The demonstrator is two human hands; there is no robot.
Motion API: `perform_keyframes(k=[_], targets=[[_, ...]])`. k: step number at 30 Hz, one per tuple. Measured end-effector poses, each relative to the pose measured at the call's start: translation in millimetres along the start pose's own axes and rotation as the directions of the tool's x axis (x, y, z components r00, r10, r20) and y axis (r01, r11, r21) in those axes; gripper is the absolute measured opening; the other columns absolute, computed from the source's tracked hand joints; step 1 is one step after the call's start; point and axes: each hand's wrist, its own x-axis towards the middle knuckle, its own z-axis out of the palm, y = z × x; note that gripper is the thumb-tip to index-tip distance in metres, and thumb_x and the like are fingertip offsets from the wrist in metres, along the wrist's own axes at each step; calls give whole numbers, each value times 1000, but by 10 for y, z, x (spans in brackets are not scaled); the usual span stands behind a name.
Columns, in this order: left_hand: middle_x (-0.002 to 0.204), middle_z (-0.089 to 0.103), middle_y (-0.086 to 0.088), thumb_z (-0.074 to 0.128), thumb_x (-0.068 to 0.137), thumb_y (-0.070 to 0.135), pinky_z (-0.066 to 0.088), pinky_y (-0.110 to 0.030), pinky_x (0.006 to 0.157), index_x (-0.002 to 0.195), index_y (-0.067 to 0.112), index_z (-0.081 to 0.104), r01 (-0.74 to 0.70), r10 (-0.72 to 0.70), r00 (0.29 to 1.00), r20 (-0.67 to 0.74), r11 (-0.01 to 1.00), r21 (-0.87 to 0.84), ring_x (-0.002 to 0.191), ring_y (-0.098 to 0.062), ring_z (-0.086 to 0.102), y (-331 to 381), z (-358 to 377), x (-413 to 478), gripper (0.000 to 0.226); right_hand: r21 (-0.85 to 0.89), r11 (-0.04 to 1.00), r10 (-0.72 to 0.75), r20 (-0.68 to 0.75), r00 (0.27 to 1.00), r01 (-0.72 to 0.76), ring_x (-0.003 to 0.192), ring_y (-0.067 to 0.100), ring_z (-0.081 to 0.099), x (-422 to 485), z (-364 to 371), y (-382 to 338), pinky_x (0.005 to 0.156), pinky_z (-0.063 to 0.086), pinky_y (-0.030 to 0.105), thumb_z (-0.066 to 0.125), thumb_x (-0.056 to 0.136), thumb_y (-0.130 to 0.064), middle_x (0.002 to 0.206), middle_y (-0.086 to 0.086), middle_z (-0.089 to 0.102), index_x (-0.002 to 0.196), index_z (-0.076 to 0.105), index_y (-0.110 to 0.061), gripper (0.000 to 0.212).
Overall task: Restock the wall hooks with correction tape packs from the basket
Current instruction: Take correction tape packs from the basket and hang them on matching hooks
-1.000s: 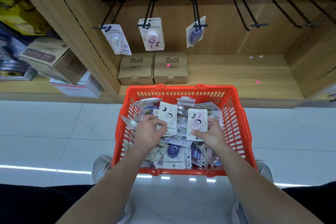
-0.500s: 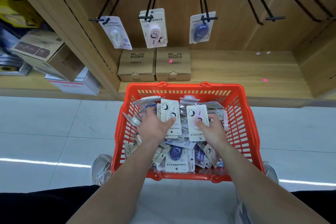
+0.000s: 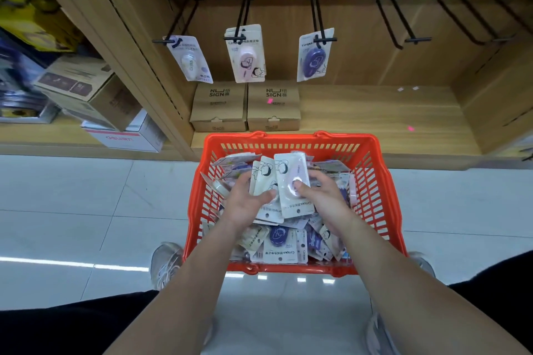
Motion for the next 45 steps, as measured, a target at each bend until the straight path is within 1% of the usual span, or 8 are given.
perform_keyframes(k=[7, 12, 15, 23, 29, 33, 41, 45], targets=[[124, 73, 2, 81, 87, 19, 56, -47, 101, 141, 20, 51, -86, 86, 996, -11, 984, -157, 113, -16, 71, 104, -117, -244, 61, -21, 1000, -18, 15, 1000, 18, 95, 16, 76, -255, 339, -172, 99, 55, 47, 82, 86, -37, 101, -3, 79, 111, 69, -22, 32], [122, 74, 3, 77, 90, 13, 56, -43, 100, 138, 20, 54, -111, 106, 994, -40, 977, -183, 111, -14, 71, 192, -219, -329, 54, -88, 991, -102, 11, 995, 103, 108, 4, 57, -449, 521, -260, 87, 44, 23, 65, 98, -41, 126, -17, 58, 128, 57, -38, 31], [118, 75, 1, 76, 89, 8, 58, -42, 95, 133, 24, 54, -99, 93, 995, -36, 976, -196, 107, -17, 73, 253, -229, -361, 52, 26, 994, -109, 64, 992, 108, 97, -4, 66, -537, 545, -327, 73, 52, 12, 63, 101, -34, 123, -14, 66, 118, 59, -44, 20], [122, 71, 0, 91, 46, 69, 58, -52, 95, 137, 33, 49, 30, -39, 997, -64, 990, -138, 107, -25, 72, 434, -176, -495, 107, 31, 999, -41, 75, 996, 38, 111, 5, 57, -586, 376, -273, 96, 47, 35, 82, 82, -47, 125, -18, 57, 132, 54, -40, 58], [109, 76, -7, 92, 68, 37, 63, -48, 83, 133, 17, 52, 52, -78, 994, -79, 957, -286, 91, -26, 77, 434, -58, -488, 78, 126, 988, 68, 124, 990, -84, 100, 25, 75, -623, 256, -177, 80, 63, 41, 86, 81, -39, 119, 4, 74, 127, 57, -31, 56], [110, 74, -7, 88, 78, 22, 61, -41, 80, 131, 20, 50, 24, -57, 995, -80, 934, -358, 94, -25, 75, 459, 0, -457, 65, 266, 963, 45, -11, 999, -40, 94, 26, 77, -560, 222, -179, 78, 63, 44, 91, 75, -22, 107, 5, 79, 128, 60, -19, 61], [107, 77, -2, 92, 72, 32, 63, -42, 76, 128, 31, 58, 53, -51, 989, 137, 999, -8, 87, -23, 77, 458, 97, -456, 65, 470, 877, 8, -229, 973, 103, 102, 34, 74, -454, 55, -303, 94, 58, 52, 89, 76, -12, 113, 15, 75, 132, 55, -12, 65], [111, 76, 5, 89, 73, 42, 59, -40, 89, 132, 32, 56, 38, -53, 984, 173, 995, 91, 98, -17, 75, 464, 143, -466, 68, 216, 961, -90, -353, 931, 174, 107, 19, 68, -448, 99, -316, 99, 55, 44, 88, 80, -31, 116, 2, 68, 118, 61, -19, 48]])
